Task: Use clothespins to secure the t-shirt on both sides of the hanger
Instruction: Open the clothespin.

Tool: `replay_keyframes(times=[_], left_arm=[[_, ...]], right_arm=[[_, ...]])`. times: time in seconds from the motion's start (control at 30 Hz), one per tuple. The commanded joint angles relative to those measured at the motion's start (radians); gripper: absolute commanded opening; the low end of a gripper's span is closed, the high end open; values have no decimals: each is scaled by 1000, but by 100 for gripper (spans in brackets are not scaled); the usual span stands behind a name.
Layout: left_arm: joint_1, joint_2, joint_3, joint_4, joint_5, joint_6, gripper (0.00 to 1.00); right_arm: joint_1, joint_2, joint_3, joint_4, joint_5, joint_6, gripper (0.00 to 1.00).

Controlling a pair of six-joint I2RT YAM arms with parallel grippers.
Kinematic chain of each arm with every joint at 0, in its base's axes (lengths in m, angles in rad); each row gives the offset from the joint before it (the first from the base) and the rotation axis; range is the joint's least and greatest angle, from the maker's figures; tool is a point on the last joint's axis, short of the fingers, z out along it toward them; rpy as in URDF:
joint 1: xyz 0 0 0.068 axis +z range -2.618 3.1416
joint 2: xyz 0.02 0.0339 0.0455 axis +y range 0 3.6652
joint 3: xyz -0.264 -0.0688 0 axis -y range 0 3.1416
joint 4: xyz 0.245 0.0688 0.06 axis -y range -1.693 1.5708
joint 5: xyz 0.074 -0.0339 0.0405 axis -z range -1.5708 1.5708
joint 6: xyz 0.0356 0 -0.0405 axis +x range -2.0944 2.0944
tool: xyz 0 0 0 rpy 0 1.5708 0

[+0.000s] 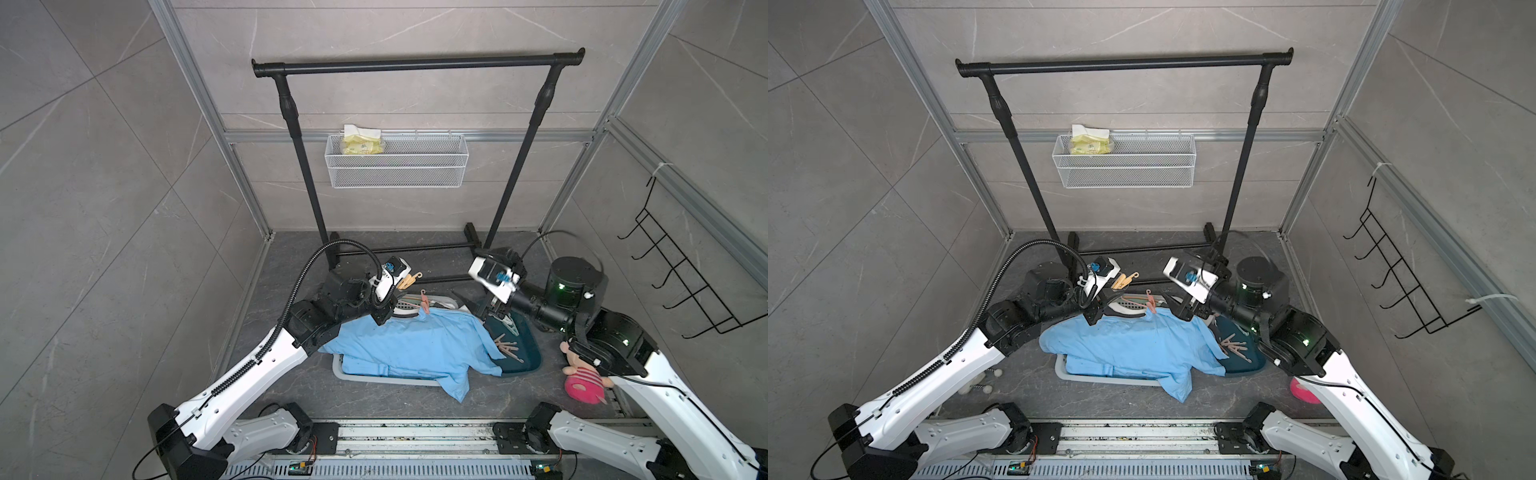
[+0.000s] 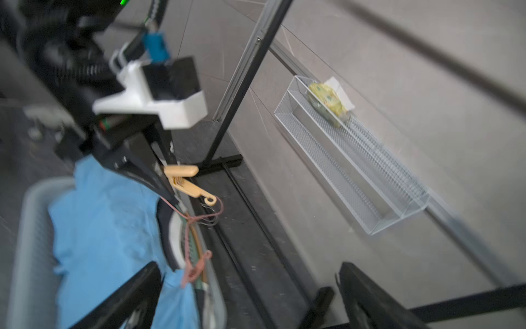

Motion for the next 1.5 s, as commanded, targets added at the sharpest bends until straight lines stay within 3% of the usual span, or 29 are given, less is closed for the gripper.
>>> replay_keyframes(times=[0.0, 0.1, 0.27, 0.67, 0.87, 1.13, 1.47], left_arm=[[-7, -50, -40, 154, -95, 86, 0], [-8, -72, -90, 231, -88, 106, 0], [-7, -75, -108, 239, -88, 122, 0], [-8, -66, -129, 263, -67, 113, 0], [-7, -79, -140, 271, -41, 112, 0], [-7, -82, -142, 273, -43, 119, 0], [-7, -88, -148, 267, -6, 127, 0]], right_arm=[[3, 152, 112, -221, -51, 641, 93], [13, 225, 89, -193, -201, 834, 89], [51, 173, -133, 182, -230, 1006, 85], [116, 242, -154, 354, -117, 1070, 82], [118, 286, -151, 412, -108, 1122, 73], [136, 323, -137, 435, -82, 1127, 52], [136, 332, -122, 448, -31, 1127, 41]])
